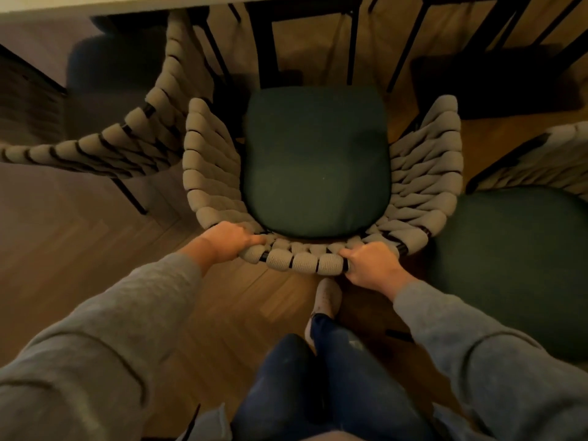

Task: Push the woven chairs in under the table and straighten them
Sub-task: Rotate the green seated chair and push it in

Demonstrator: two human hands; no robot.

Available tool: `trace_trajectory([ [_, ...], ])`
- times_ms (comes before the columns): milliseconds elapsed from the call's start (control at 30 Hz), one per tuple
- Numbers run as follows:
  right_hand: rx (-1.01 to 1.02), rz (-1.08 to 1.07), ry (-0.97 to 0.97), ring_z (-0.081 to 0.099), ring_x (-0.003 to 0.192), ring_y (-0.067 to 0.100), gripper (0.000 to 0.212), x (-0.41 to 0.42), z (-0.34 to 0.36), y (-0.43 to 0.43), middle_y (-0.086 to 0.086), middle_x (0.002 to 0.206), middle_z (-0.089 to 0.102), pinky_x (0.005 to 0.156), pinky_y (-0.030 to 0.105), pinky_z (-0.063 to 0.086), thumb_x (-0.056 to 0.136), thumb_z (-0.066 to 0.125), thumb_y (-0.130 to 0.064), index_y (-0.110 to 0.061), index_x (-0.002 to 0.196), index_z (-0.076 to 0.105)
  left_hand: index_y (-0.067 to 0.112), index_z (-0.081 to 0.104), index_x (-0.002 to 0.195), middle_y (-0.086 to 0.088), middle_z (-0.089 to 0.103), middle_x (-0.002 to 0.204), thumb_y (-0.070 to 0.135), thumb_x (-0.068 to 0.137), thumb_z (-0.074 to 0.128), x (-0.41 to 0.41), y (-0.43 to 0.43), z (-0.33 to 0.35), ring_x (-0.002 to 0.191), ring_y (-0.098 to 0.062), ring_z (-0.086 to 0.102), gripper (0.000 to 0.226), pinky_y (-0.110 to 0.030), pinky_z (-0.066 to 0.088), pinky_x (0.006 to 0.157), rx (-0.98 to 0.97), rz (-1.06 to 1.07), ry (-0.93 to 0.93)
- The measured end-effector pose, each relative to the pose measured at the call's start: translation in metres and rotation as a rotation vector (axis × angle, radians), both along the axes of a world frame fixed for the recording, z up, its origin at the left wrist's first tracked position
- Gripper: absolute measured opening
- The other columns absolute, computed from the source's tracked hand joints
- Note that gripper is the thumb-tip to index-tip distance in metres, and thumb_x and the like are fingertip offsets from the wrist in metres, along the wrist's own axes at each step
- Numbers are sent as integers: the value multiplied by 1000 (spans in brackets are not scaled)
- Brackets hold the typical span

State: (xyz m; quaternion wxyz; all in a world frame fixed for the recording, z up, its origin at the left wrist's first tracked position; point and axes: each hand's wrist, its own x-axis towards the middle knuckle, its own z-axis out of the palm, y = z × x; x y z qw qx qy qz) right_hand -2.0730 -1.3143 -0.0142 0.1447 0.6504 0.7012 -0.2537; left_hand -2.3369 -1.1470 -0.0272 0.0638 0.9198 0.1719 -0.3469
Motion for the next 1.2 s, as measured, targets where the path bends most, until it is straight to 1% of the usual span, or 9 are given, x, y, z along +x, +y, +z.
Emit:
trace_trajectory([
  [67,5,5,-5,61,106,22,41,17,-2,22,4,118,63,85,33,47,92,53,-35,-23,131,50,27,38,141,-2,54,131,21,98,46,14,15,4,120,-23,51,44,-40,43,98,28,87,-37],
  [133,19,13,-3,62,106,21,43,31,-3,38,2,119,64,84,33,48,92,53,-36,-24,133,50,28,43,139,2,52,137,30,95,53,22,26,4,130,-20,44,46,-46,22,114,59,178,-78],
  [200,22,34,-4,62,104,20,44,43,-4,52,1,118,64,82,32,48,91,53,-36,-26,134,50,30,42,141,6,50,140,41,88,62,23,39,5,138,-18,36,58,-54,1,117,57,251,-90],
  [267,15,62,-13,63,101,18,45,55,-6,63,0,114,65,79,29,47,91,54,-37,-27,134,50,30,40,143,6,45,144,47,83,66,23,49,9,140,-18,33,68,-56,-5,115,33,205,-78],
  [433,-28,111,-35,61,103,18,46,81,-10,73,-1,121,61,76,25,43,91,53,-40,-29,135,49,28,40,141,0,47,140,24,90,60,51,57,10,134,-22,39,55,-51,16,116,11,51,-3],
  [567,-53,97,-24,59,109,20,51,88,-11,76,-1,130,56,88,31,47,91,52,-40,-32,141,41,28,38,143,-3,50,135,17,98,47,66,64,14,113,-23,56,47,-38,44,96,-40,24,53],
  [833,-19,49,-22,60,112,21,53,117,-2,68,-1,131,58,91,31,49,89,57,-39,-33,140,45,21,50,132,-3,62,113,14,98,48,100,73,42,97,-19,61,34,-29,45,78,35,-72,-17],
  [1033,8,57,-5,58,114,16,52,111,0,102,-4,131,58,94,31,48,93,51,-41,-35,143,39,25,51,132,1,62,119,19,97,52,98,112,43,107,-18,60,36,-32,47,92,31,-12,-49],
  [1200,9,117,22,60,106,18,63,97,3,138,2,129,57,83,28,46,97,45,-34,-37,152,14,32,38,144,3,56,132,21,98,49,82,143,26,112,-19,58,48,-35,43,95,74,-32,15],
])
